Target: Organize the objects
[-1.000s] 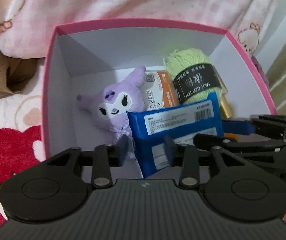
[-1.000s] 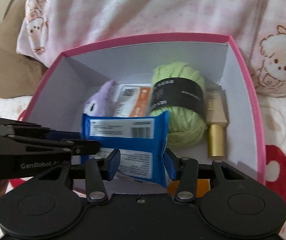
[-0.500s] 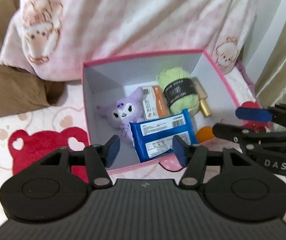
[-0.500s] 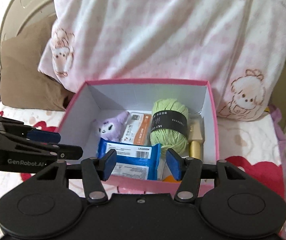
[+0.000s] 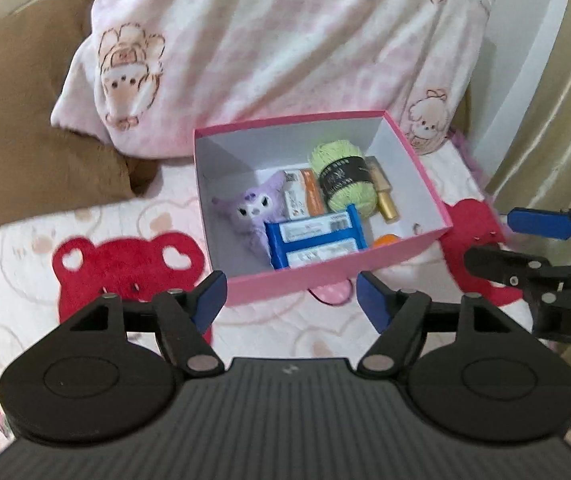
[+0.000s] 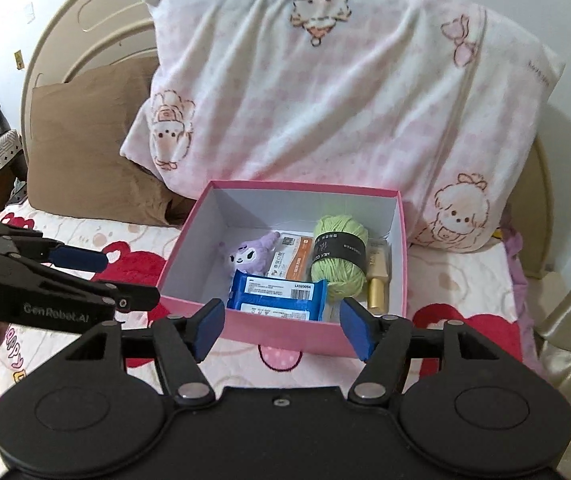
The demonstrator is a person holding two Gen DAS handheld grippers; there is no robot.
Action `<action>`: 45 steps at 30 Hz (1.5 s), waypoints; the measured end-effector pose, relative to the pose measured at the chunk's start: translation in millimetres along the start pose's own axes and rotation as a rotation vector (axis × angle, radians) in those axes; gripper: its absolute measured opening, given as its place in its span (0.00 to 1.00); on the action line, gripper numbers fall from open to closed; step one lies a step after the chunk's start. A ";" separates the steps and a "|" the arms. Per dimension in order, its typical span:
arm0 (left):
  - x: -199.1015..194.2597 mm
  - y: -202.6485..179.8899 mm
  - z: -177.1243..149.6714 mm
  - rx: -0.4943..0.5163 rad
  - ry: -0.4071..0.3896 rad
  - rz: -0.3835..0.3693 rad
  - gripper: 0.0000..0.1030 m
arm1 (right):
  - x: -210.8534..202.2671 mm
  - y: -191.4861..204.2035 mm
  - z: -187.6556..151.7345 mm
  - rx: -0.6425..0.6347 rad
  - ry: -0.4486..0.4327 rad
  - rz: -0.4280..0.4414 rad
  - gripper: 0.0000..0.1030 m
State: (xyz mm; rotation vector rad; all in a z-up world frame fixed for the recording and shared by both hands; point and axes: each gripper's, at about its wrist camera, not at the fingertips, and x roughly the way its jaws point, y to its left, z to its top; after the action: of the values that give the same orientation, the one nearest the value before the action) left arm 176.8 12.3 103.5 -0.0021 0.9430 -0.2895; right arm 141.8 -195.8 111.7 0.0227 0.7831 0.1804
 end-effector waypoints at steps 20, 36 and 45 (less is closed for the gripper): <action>-27.8 6.1 -56.2 -0.103 0.034 -0.012 0.69 | -31.4 17.9 -45.5 -0.006 0.030 -0.028 0.74; -8.3 5.7 -61.4 -0.081 0.063 0.066 0.71 | -24.6 13.5 -54.7 0.015 0.029 -0.071 0.83; -11.5 2.6 -69.8 -0.103 0.047 0.103 0.98 | -14.2 5.6 -53.4 0.064 0.091 -0.155 0.95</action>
State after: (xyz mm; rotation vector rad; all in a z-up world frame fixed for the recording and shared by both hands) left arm 115.4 26.3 71.1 -0.0416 1.0006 -0.1464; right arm 93.5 -195.2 84.2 0.0146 0.8774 0.0088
